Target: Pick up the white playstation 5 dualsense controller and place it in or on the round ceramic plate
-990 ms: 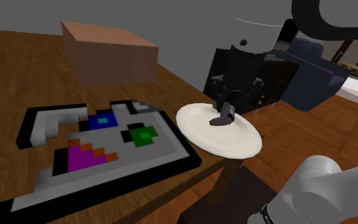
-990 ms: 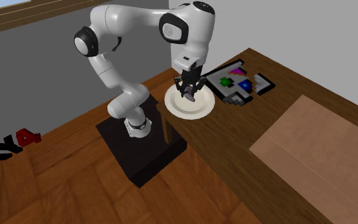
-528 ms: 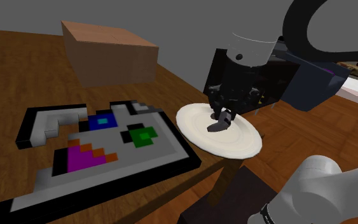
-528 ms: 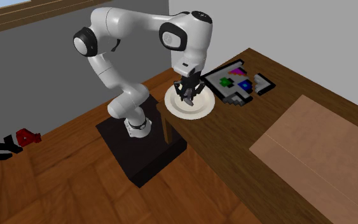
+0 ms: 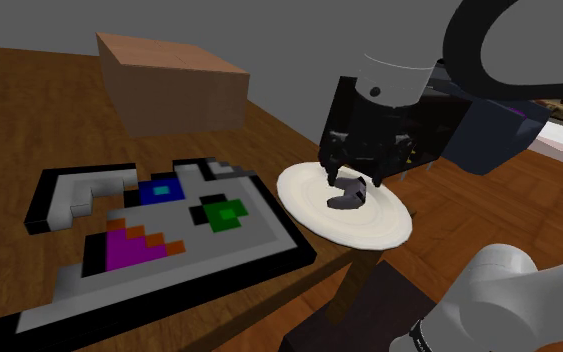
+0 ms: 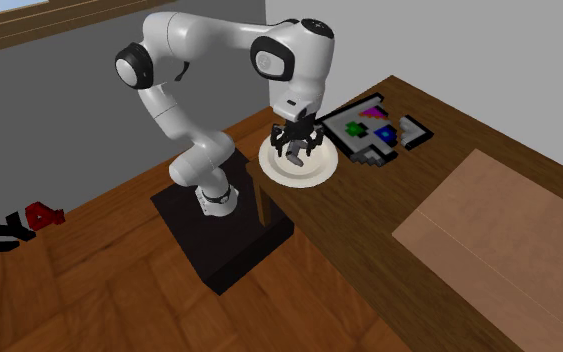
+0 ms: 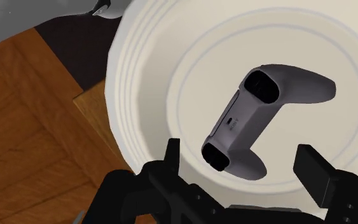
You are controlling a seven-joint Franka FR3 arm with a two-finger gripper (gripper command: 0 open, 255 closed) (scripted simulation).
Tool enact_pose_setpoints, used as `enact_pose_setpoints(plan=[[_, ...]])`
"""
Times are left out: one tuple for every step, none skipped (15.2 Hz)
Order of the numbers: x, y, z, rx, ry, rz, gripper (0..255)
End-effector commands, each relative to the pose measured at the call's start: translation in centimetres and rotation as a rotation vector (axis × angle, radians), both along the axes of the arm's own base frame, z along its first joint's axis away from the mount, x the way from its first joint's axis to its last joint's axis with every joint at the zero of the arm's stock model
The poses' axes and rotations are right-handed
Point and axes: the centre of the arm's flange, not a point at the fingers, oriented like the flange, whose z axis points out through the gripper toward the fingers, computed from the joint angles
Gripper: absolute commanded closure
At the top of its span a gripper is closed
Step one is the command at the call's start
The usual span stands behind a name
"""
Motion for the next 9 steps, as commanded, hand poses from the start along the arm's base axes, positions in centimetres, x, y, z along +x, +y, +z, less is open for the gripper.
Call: enact_pose_setpoints(plan=[[0.0,0.0,0.0,0.0,0.001,0.0,0],[0.0,0.0,0.0,0.0,0.001,0.0,0],[0.1,0.0,-0.1,0.0,0.001,0.0,0],[0.1,0.2,1.2,0.0,0.001,0.0,0],[0.0,0.4,2.5,0.0,0.001,0.0,0],[0.0,0.6,3.8,0.0,0.001,0.0,0],[-0.1,0.8,4.9,0.0,0.001,0.0,0],[-0.1,0.8,4.9,0.0,0.001,0.0,0],[-0.1,0.8,4.9,0.0,0.001,0.0,0]])
